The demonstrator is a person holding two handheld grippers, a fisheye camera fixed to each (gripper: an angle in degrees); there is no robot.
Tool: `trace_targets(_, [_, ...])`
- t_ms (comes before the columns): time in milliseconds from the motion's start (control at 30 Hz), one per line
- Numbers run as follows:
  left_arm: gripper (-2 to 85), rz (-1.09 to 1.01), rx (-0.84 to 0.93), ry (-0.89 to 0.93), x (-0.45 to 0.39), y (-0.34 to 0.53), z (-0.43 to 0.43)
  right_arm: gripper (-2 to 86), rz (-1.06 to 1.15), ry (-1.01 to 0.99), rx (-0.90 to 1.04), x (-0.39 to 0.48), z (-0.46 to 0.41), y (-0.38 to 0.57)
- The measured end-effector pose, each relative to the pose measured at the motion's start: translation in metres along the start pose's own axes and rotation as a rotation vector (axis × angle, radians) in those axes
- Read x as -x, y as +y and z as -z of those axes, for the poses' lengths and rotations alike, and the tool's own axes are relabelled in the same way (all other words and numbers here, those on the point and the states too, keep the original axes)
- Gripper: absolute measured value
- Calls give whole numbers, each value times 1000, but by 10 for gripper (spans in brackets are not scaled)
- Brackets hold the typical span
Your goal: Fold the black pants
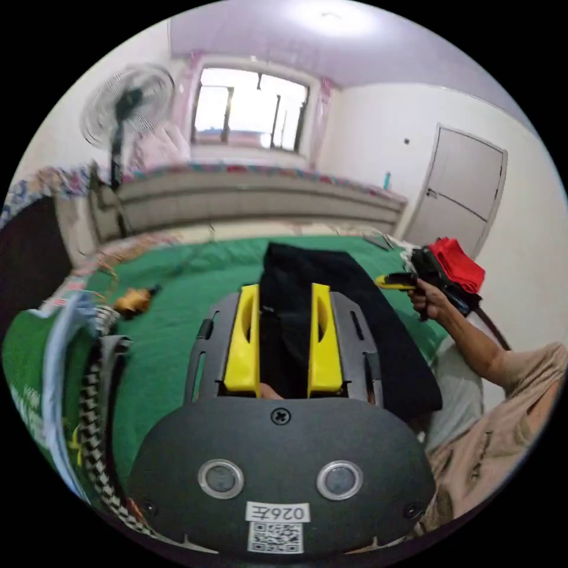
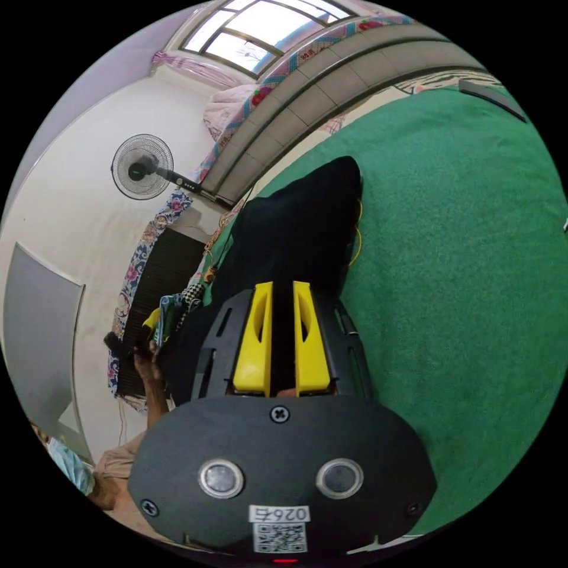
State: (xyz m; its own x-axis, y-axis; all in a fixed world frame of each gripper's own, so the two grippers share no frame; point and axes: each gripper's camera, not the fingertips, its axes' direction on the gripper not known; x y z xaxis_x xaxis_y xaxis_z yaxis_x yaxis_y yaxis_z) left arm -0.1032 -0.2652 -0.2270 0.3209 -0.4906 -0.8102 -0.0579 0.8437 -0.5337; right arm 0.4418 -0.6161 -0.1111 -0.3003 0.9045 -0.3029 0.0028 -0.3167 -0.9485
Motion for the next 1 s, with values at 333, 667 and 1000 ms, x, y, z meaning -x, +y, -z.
trace_targets(333, [189,12,490,328,19,-7,-214,23,0,67,-105,-52,41,-2])
trace_targets(667, [98,-8,419,361,14,-2,-249,-7,266,173,-72,-11,44,28])
trace_targets(1000, [60,-283,183,720,-86,6,-254,107,354,-151,77,10,55,52])
